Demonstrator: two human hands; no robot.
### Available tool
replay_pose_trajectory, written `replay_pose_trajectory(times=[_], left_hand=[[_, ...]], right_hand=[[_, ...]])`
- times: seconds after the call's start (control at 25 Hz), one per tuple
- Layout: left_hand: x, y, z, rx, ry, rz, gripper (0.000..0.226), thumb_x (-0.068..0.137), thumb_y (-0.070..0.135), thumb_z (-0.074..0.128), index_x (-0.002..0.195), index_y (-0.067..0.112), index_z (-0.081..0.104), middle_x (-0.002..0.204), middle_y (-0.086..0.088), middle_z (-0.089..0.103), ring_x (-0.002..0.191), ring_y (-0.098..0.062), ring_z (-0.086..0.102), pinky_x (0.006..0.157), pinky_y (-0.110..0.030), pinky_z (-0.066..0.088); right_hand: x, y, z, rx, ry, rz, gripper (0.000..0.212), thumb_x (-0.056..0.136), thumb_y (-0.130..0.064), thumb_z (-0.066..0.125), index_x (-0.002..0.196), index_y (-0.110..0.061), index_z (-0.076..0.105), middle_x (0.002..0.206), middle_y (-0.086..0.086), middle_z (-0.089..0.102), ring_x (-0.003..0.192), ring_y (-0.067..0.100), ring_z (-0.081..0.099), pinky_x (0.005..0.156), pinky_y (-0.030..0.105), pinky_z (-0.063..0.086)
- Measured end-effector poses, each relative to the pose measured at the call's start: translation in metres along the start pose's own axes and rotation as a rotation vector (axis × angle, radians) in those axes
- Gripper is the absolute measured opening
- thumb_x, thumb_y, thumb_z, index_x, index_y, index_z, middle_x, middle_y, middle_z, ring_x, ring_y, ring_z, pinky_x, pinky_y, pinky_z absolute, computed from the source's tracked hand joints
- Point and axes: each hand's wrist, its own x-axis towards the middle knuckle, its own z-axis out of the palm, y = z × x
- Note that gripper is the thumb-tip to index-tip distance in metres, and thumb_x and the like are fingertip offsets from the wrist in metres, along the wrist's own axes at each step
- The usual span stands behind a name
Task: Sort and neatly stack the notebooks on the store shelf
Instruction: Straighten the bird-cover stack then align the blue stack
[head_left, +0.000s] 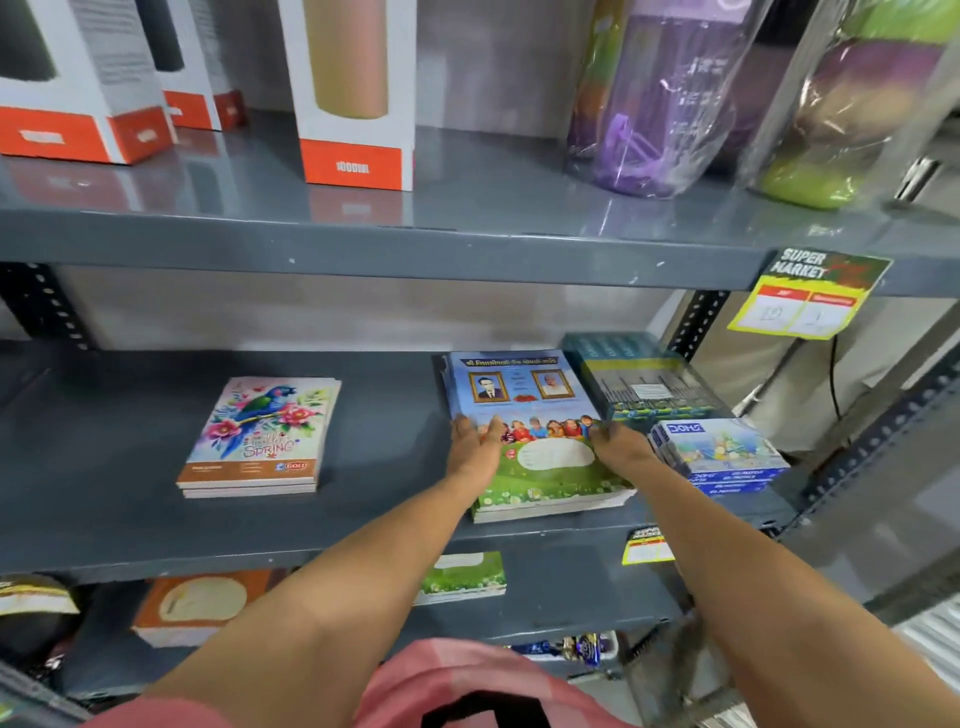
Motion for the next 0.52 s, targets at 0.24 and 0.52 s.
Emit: replay_pose_trajectory(times=[0.24, 0.52], left_hand=[[-0.003, -0.003, 0.004, -0.123, 0.071, 0.025, 0.059, 0.099, 0.035, 0.040, 0.151, 0.014, 0.020, 0.158, -0.004, 0.027, 0.140, -0.027, 0.036, 0.109, -0.034, 0.033], [-0.002, -0.020, -0.034, -0.135, 0.091, 0.032, 0.049, 0.098, 0.015, 0.044, 0.146, 0.015, 0.032, 0.148, -0.006, 0.042, 0.133, -0.027, 0.044, 0.106, -0.034, 0.037]], right_hand=[[-0.003, 0.010, 0.009, 0.245, -0.031, -0.010, 0.053, 0.099, -0.039, 0.039, 0.142, -0.007, 0.039, 0.142, 0.025, 0.047, 0.132, 0.039, 0.043, 0.107, 0.040, 0.035], [-0.023, -0.014, 0.029, 0.224, 0.005, -0.087, 0.049, 0.099, -0.041, 0.039, 0.128, -0.004, 0.050, 0.123, 0.024, 0.061, 0.115, 0.039, 0.056, 0.093, 0.038, 0.045]])
